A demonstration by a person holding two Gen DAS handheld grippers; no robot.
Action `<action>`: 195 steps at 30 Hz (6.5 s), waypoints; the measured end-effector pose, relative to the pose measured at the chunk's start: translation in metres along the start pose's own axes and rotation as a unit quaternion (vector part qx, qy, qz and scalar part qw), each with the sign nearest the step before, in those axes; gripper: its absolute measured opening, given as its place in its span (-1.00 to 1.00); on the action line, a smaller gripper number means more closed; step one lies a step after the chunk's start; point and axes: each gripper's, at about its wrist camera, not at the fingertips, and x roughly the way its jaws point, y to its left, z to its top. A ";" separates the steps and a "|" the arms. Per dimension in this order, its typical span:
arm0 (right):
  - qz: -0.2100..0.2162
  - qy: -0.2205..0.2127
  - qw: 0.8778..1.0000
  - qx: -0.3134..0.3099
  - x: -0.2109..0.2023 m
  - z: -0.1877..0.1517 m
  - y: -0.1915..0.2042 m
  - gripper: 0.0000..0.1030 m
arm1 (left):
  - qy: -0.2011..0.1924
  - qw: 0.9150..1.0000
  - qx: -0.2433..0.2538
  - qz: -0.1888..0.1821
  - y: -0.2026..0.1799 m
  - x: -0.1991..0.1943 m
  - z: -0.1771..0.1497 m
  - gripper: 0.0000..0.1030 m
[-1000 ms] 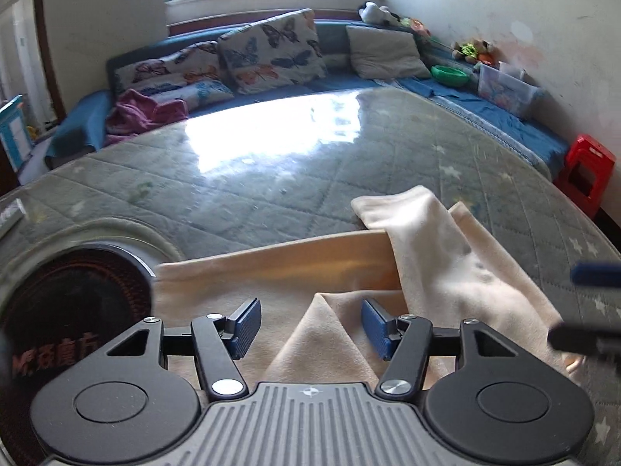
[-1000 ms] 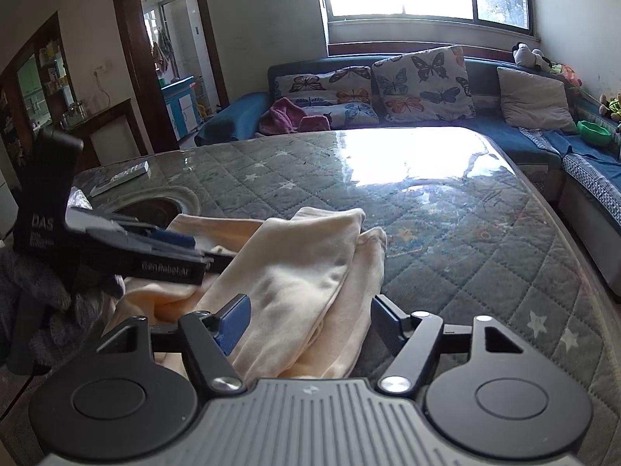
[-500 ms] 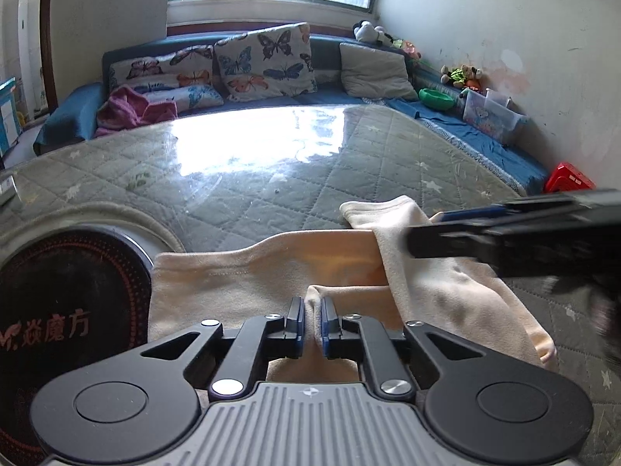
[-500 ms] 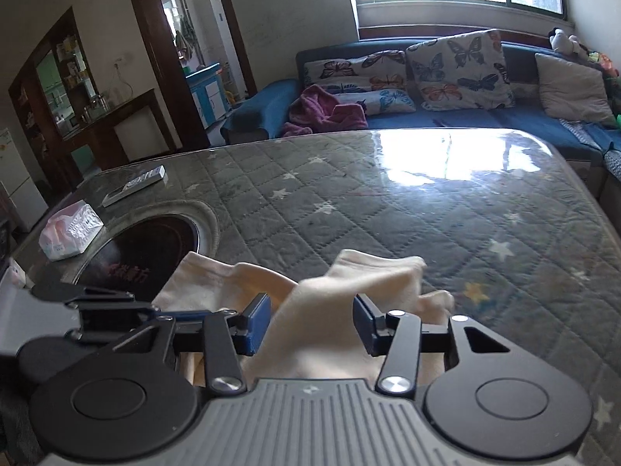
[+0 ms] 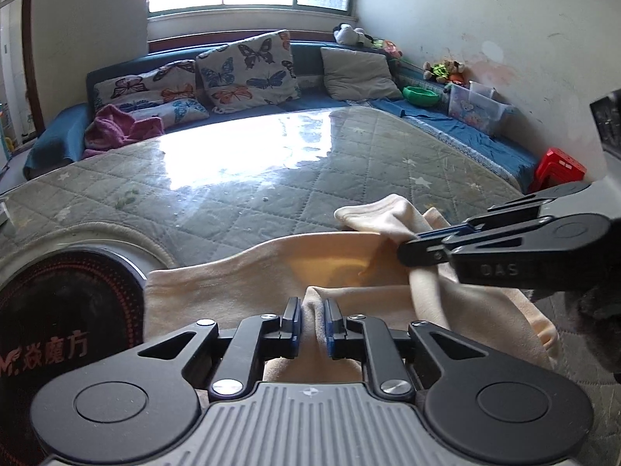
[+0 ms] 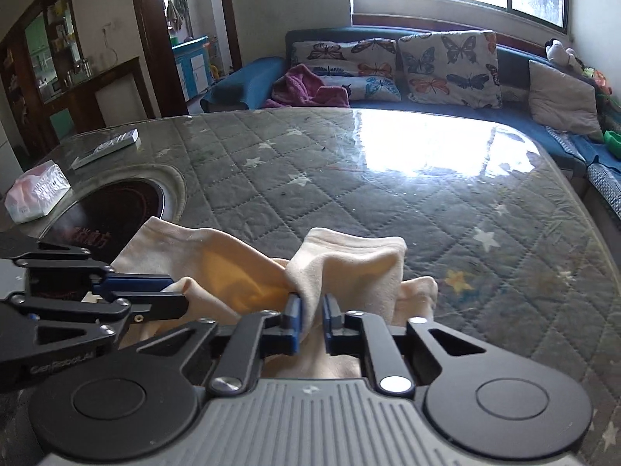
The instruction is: Fold clothes
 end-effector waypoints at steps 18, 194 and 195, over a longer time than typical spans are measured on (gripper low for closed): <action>-0.095 -0.084 0.990 0.066 -0.111 -0.061 -0.057 -0.91 | -0.069 0.997 -0.034 0.022 0.008 -0.062 -0.014 -0.86; 0.047 0.018 0.994 -0.094 -0.109 -0.118 -0.002 -0.36 | -0.011 0.992 -0.129 -0.013 0.079 -0.111 -0.107 -0.85; 0.048 0.016 0.994 -0.095 -0.110 -0.117 -0.002 -0.35 | -0.014 0.991 -0.132 -0.012 0.080 -0.113 -0.106 -0.84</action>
